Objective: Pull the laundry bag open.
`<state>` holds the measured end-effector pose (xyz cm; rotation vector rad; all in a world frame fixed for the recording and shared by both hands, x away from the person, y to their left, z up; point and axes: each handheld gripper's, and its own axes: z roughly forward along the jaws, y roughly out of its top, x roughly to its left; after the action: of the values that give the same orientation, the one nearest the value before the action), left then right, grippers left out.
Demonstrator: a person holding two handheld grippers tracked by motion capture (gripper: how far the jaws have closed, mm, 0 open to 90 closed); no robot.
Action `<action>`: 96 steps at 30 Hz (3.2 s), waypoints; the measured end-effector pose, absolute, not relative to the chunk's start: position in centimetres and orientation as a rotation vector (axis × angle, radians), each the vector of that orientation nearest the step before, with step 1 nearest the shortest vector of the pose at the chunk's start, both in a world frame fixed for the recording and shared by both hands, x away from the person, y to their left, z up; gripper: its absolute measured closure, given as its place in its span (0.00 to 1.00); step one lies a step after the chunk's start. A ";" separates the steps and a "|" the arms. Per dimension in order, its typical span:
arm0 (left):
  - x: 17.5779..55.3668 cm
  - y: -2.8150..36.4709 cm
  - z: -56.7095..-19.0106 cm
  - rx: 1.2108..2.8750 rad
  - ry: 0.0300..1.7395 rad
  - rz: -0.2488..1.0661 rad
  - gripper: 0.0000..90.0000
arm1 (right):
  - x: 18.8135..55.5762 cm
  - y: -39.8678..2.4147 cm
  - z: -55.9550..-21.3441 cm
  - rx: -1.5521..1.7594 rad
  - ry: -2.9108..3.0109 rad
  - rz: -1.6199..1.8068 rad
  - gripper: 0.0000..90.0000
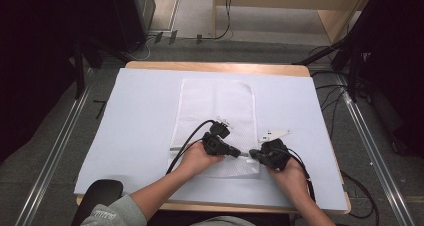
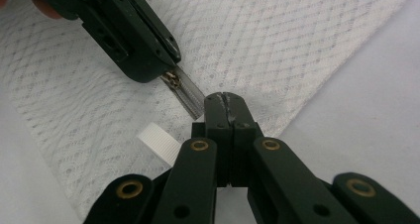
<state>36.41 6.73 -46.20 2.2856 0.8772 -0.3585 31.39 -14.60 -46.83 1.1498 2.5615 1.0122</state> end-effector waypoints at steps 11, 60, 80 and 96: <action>36.5 8.0 -45.8 2.280 0.892 -0.364 0.98 | 31.3 -14.6 -46.8 1.143 2.559 1.007 1.00; 36.5 15.8 -43.6 2.274 0.965 -0.304 0.98 | 31.1 -14.6 -47.0 1.104 2.548 1.025 1.00; 36.4 18.5 -43.4 2.253 0.960 -0.322 0.98 | 31.2 -14.7 -47.1 1.100 2.553 1.045 1.00; 36.4 20.0 -43.3 2.244 0.992 -0.309 0.98 | 31.3 -14.8 -47.1 1.099 2.557 1.053 1.00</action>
<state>36.40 20.02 -43.33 2.2439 0.9917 -0.3094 31.26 -14.78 -47.12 1.0992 2.5568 1.0530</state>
